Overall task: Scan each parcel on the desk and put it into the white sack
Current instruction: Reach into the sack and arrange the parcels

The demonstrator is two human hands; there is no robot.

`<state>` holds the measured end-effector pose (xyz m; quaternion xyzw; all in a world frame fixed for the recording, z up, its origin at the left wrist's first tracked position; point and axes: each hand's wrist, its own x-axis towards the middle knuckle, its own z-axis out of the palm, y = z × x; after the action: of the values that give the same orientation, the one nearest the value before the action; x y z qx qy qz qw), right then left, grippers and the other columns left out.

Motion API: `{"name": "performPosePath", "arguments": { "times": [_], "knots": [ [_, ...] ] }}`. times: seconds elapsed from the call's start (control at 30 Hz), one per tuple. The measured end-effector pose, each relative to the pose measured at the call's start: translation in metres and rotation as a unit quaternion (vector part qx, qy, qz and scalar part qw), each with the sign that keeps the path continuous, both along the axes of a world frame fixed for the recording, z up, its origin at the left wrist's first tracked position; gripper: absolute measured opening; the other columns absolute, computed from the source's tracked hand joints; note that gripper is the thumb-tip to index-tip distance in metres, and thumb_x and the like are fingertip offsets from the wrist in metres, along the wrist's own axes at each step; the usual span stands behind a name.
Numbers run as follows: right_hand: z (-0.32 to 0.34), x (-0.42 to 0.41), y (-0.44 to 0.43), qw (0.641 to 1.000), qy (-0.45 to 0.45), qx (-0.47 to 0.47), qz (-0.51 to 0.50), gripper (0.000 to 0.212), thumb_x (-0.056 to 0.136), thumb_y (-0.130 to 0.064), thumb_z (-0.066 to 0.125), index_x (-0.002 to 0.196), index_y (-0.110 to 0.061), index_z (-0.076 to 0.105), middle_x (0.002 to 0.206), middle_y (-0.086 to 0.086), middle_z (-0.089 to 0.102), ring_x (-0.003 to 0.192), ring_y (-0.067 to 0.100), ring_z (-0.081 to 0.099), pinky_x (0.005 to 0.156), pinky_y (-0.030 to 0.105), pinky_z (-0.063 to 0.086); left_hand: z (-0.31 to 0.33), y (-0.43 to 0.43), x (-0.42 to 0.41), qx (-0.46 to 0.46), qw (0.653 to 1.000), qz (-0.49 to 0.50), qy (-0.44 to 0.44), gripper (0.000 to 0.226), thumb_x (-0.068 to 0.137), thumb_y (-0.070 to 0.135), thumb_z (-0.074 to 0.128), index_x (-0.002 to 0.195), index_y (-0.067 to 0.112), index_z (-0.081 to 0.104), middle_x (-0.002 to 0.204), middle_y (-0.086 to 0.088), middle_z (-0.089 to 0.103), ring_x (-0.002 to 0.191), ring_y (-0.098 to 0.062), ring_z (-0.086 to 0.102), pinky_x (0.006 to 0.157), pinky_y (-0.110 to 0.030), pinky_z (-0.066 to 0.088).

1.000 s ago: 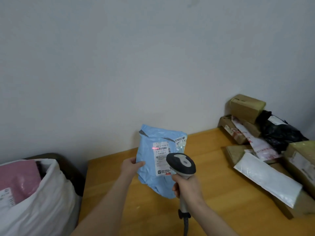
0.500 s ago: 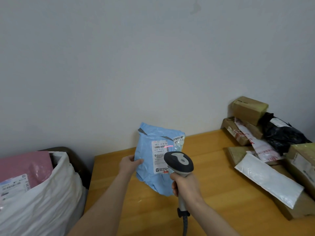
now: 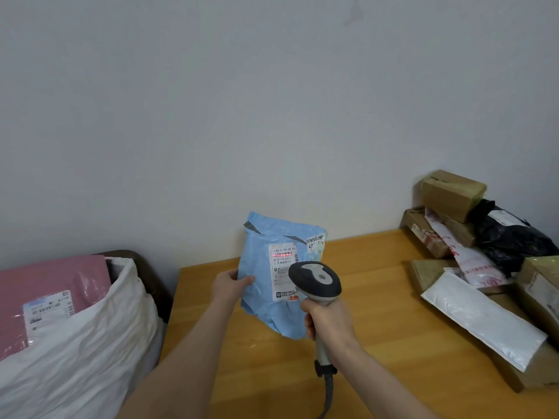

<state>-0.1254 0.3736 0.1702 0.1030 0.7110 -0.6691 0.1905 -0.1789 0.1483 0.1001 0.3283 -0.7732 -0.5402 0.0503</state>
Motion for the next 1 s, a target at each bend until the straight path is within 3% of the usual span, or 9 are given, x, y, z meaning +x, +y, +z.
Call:
{"name": "performPosePath", "arguments": {
  "times": [0.1, 0.5, 0.67, 0.83, 1.0],
  "knots": [
    [0.000, 0.001, 0.001, 1.000, 0.000, 0.002, 0.008, 0.014, 0.082, -0.001, 0.061, 0.068, -0.002, 0.060, 0.051, 0.008, 0.051, 0.040, 0.017, 0.044, 0.043, 0.025, 0.038, 0.005, 0.003, 0.003, 0.002, 1.000, 0.006, 0.001, 0.038, 0.080, 0.014, 0.074, 0.116, 0.007, 0.065, 0.102, -0.003, 0.066, 0.088, -0.018, 0.059, 0.079, -0.031, 0.049],
    [0.005, 0.000, 0.001, 0.999, 0.012, -0.036, 0.011, 0.007, 0.086, -0.006, 0.062, 0.091, -0.003, 0.066, 0.056, 0.010, 0.065, 0.039, 0.014, 0.049, 0.044, 0.024, 0.040, 0.005, 0.001, -0.002, -0.013, 1.000, 0.022, -0.002, 0.041, 0.080, 0.018, 0.074, 0.119, 0.008, 0.064, 0.115, -0.007, 0.067, 0.093, -0.021, 0.061, 0.089, -0.038, 0.052],
    [0.006, -0.013, -0.006, 0.998, 0.022, -0.059, 0.005, 0.009, 0.087, -0.008, 0.063, 0.086, 0.000, 0.066, 0.056, 0.011, 0.064, 0.041, 0.015, 0.049, 0.045, 0.026, 0.040, 0.014, 0.002, 0.004, -0.008, 0.999, 0.032, 0.015, 0.037, 0.081, 0.022, 0.073, 0.115, 0.009, 0.065, 0.110, -0.005, 0.068, 0.091, -0.019, 0.063, 0.088, -0.037, 0.053],
    [0.012, -0.025, -0.055, 0.994, 0.030, -0.080, 0.061, 0.013, 0.087, -0.008, 0.064, 0.088, 0.005, 0.066, 0.054, 0.010, 0.061, 0.041, 0.015, 0.049, 0.046, 0.027, 0.040, 0.060, -0.034, 0.037, -0.080, 0.993, 0.071, 0.051, 0.016, 0.081, 0.025, 0.072, 0.094, 0.017, 0.068, 0.094, 0.001, 0.071, 0.081, -0.015, 0.065, 0.079, -0.034, 0.055],
    [0.032, -0.003, -0.137, 0.981, 0.034, -0.106, 0.160, 0.014, 0.089, -0.011, 0.066, 0.095, 0.002, 0.067, 0.060, 0.014, 0.061, 0.043, 0.016, 0.050, 0.045, 0.027, 0.041, 0.104, -0.114, 0.099, -0.155, 0.972, 0.166, 0.059, 0.034, 0.081, 0.026, 0.071, 0.109, 0.007, 0.068, 0.099, -0.004, 0.070, 0.087, -0.021, 0.065, 0.080, -0.034, 0.054]
  ]
}}
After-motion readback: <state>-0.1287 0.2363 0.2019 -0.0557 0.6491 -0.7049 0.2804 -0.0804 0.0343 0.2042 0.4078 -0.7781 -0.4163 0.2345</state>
